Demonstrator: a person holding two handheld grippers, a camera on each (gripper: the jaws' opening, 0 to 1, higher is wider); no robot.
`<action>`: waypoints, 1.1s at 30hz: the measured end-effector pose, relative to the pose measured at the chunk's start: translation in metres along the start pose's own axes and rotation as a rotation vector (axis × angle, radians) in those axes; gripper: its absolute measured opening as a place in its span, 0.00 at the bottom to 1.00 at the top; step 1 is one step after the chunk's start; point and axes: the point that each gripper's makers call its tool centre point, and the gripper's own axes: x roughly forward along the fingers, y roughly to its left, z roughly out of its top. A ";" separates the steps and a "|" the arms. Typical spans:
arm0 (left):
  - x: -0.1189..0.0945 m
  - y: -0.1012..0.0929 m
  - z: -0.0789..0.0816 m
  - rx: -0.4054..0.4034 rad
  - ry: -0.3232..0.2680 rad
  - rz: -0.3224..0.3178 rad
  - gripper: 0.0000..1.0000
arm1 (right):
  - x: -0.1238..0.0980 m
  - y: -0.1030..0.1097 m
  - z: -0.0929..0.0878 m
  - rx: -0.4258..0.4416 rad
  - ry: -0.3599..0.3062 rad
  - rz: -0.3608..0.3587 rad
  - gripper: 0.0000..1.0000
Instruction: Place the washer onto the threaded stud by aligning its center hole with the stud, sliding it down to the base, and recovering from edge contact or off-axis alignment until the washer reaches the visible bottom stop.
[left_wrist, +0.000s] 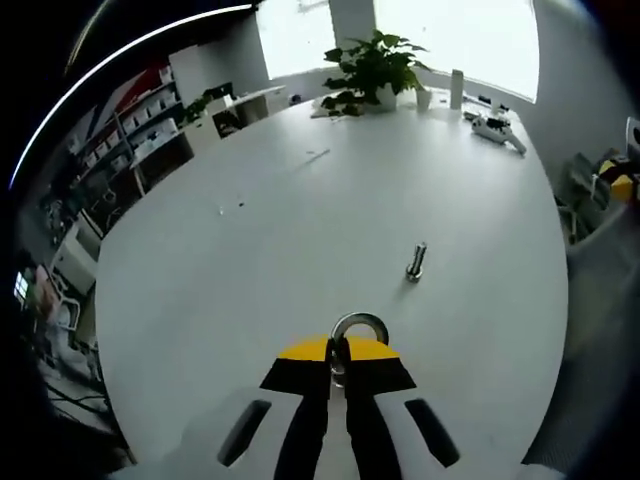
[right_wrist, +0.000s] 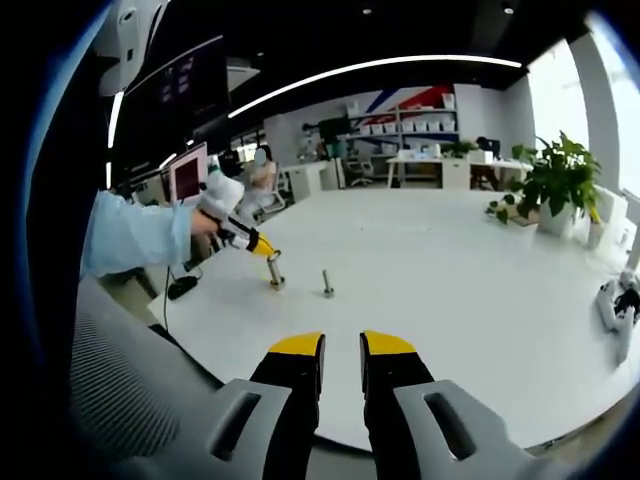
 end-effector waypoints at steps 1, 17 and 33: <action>0.001 0.002 -0.002 -0.004 0.006 0.002 0.02 | 0.000 0.000 0.000 0.001 -0.001 0.000 0.17; 0.009 0.006 -0.018 -0.070 0.045 -0.004 0.02 | 0.001 0.000 0.000 0.000 0.003 0.001 0.17; 0.005 0.006 -0.017 -0.083 0.018 -0.013 0.11 | 0.000 0.000 -0.001 -0.002 0.004 0.003 0.17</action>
